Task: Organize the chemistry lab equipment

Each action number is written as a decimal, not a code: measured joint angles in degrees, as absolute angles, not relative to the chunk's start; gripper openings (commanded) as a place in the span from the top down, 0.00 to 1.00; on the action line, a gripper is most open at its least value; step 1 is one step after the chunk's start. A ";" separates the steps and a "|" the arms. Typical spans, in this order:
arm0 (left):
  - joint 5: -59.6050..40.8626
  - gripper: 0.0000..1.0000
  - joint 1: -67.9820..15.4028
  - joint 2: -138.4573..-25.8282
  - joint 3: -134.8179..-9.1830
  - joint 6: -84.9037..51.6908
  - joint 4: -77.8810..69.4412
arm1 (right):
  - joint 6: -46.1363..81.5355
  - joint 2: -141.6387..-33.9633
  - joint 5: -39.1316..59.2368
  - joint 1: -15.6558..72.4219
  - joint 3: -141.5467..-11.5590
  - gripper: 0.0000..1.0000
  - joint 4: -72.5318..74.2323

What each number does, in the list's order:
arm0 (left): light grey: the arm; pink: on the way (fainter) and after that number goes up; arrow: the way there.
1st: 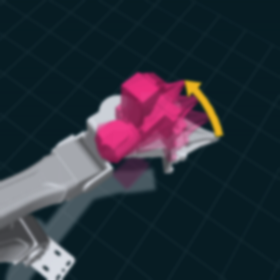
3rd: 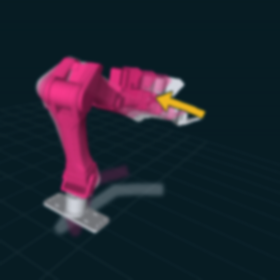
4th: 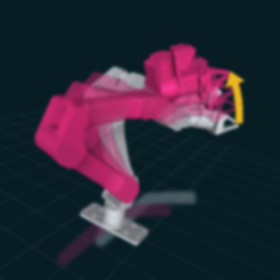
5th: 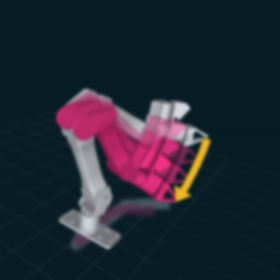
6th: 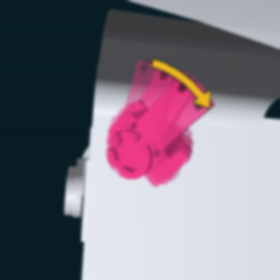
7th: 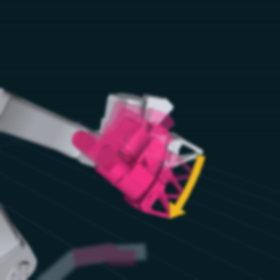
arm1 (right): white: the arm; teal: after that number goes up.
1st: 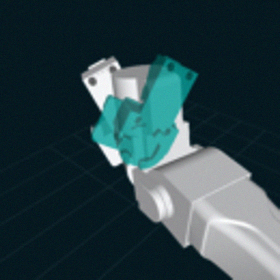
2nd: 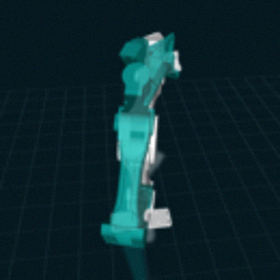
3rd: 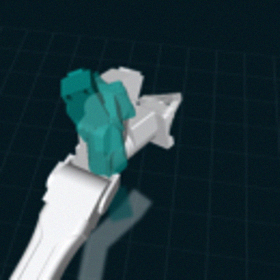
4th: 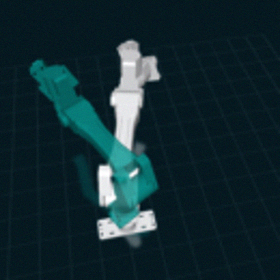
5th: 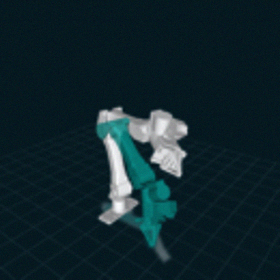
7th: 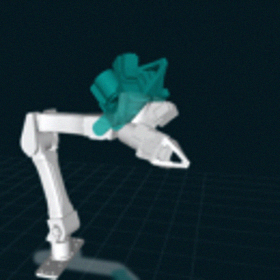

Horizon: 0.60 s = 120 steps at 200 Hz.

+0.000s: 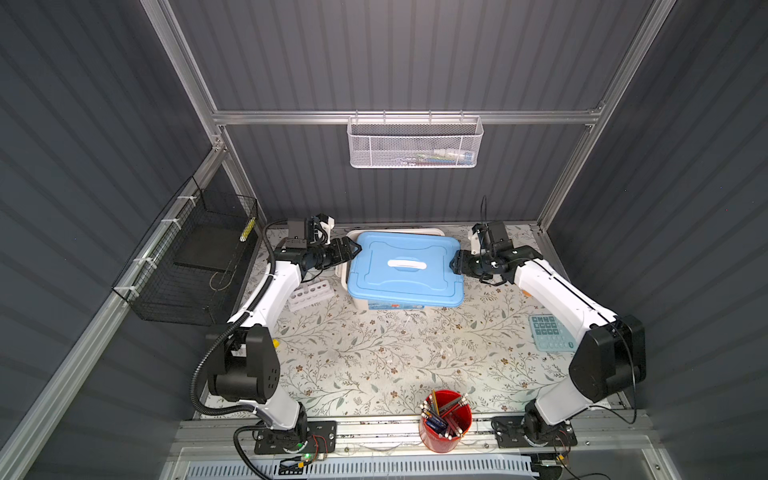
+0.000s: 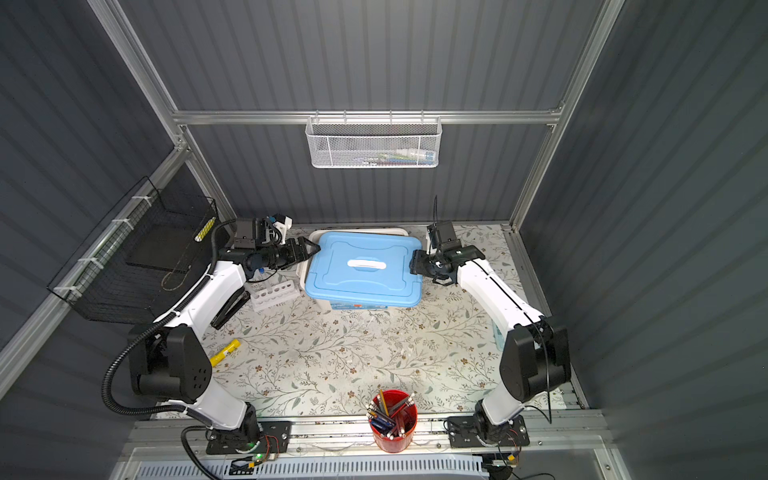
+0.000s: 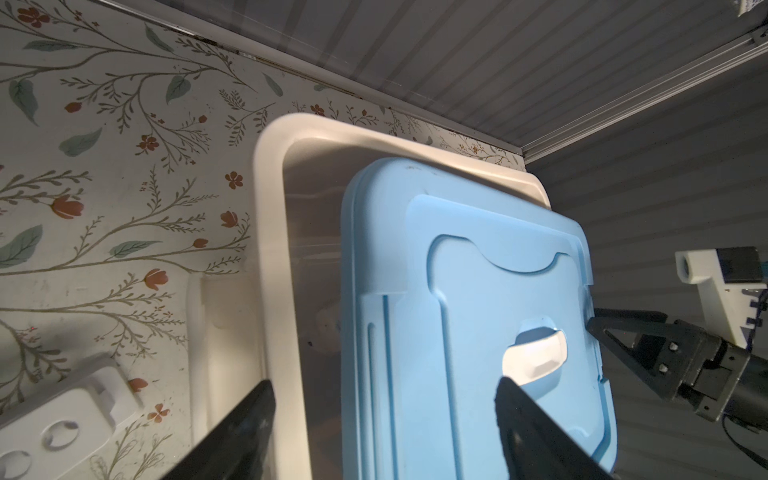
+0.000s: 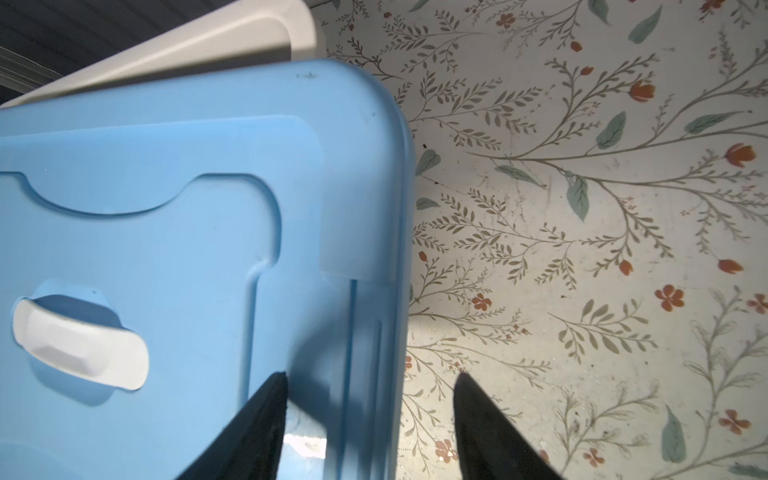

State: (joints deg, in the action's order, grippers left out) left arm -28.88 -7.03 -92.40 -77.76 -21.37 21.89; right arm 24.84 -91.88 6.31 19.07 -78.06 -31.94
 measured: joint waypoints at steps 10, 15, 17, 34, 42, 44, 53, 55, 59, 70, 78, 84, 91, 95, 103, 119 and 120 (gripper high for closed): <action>-28.62 0.16 -7.03 -92.40 -77.82 -21.10 22.24 | 24.84 -92.12 6.48 19.07 -78.59 0.38 -32.05; -28.56 0.16 -7.03 -92.44 -77.93 -20.95 22.44 | 24.86 -92.20 6.61 19.07 -78.94 0.40 -32.05; -28.49 0.16 -7.03 -92.49 -77.97 -20.91 22.52 | 24.82 -92.23 6.70 19.07 -79.11 0.40 -32.03; -28.49 0.16 -7.01 -92.84 -78.46 -20.36 23.00 | 24.99 -92.36 7.16 19.07 -80.14 0.42 -31.99; -28.53 0.16 -6.98 -93.08 -78.52 -20.23 22.92 | 25.10 -92.40 7.31 19.07 -80.53 0.43 -31.94; -28.56 0.16 -6.94 -93.17 -78.52 -20.21 22.92 | 25.02 -92.42 7.38 19.07 -80.62 0.43 -31.92; -28.75 0.16 -6.79 -93.47 -78.52 -20.12 22.92 | 25.10 -92.55 7.53 19.07 -80.86 0.44 -31.79; -28.77 0.16 -6.79 -93.56 -78.52 -20.10 22.92 | 25.15 -92.55 7.53 19.07 -80.90 0.44 -31.79; -28.91 0.16 -6.76 -93.69 -78.52 -20.12 22.90 | 25.19 -92.73 7.64 19.07 -81.01 0.44 -31.79; -29.26 0.15 -6.70 -94.13 -78.52 -20.10 22.83 | 25.34 -93.34 7.81 19.07 -81.38 0.44 -31.79; -29.58 0.15 -6.63 -94.39 -78.52 -20.12 22.72 | 25.43 -93.91 7.99 19.07 -81.58 0.44 -31.75; -29.71 0.15 -6.63 -94.56 -78.52 -20.10 22.72 | 25.47 -94.28 8.03 19.07 -81.76 0.44 -31.83; -29.93 0.15 -6.59 -94.76 -78.52 -20.12 22.70 | 25.47 -94.70 8.14 19.07 -81.78 0.44 -31.79; -30.04 0.15 -6.55 -94.80 -78.50 -20.12 22.70 | 25.47 -94.91 8.16 19.07 -81.78 0.44 -31.83; -30.20 0.15 -6.52 -94.89 -78.52 -20.12 22.70 | 25.45 -95.13 8.16 19.07 -81.78 0.44 -32.01; -30.59 0.15 -6.31 -95.02 -78.50 -20.10 22.70 | 25.47 -95.20 7.94 19.07 -81.95 0.41 -32.77; -30.59 0.15 -6.31 -95.02 -78.50 -20.10 22.70 | 25.41 -95.18 7.94 19.07 -82.02 0.41 -32.93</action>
State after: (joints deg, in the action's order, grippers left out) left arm -30.59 -6.31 -95.02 -78.50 -20.10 22.70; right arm 25.41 -95.18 7.94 19.07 -82.02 -32.93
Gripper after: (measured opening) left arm 0.847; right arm 0.578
